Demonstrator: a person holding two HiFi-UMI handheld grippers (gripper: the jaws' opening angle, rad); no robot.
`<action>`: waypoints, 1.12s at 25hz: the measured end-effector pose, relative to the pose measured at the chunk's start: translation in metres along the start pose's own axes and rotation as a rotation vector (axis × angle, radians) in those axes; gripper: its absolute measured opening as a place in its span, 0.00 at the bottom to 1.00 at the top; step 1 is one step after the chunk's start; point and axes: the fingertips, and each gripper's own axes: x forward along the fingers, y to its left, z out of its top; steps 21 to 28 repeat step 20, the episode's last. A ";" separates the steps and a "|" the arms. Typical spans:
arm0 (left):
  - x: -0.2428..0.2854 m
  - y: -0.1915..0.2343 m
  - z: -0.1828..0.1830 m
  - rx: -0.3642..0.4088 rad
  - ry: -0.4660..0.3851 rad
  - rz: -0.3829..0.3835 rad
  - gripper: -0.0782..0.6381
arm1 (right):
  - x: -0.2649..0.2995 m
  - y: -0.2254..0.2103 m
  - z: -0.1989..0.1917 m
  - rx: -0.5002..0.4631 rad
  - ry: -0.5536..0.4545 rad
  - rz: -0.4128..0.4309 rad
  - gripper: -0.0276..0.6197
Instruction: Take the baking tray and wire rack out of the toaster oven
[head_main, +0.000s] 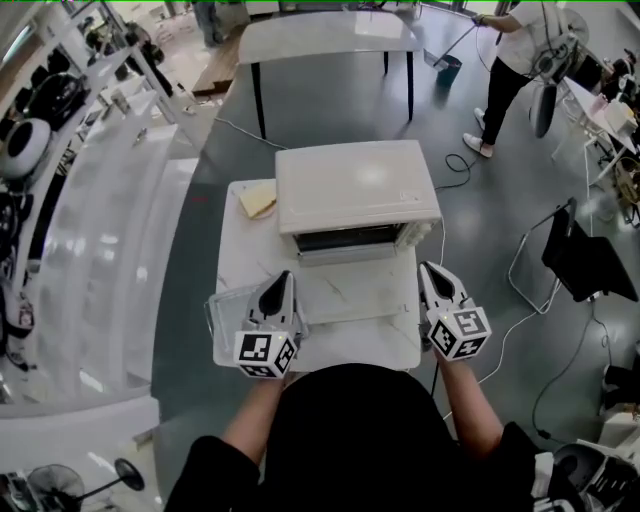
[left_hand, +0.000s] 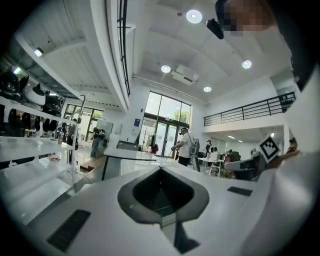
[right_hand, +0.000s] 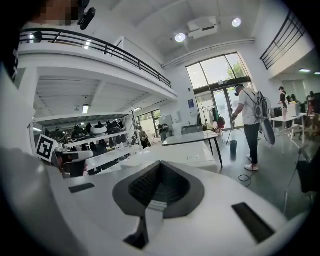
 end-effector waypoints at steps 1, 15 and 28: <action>0.003 -0.001 0.000 -0.004 0.003 0.001 0.13 | -0.001 -0.003 0.001 -0.012 -0.001 -0.008 0.08; 0.008 0.007 -0.004 0.005 0.030 -0.001 0.13 | 0.006 -0.005 -0.007 -0.024 0.005 -0.041 0.08; 0.004 0.018 -0.005 0.002 0.036 0.004 0.13 | 0.011 0.006 -0.010 -0.026 0.013 -0.035 0.08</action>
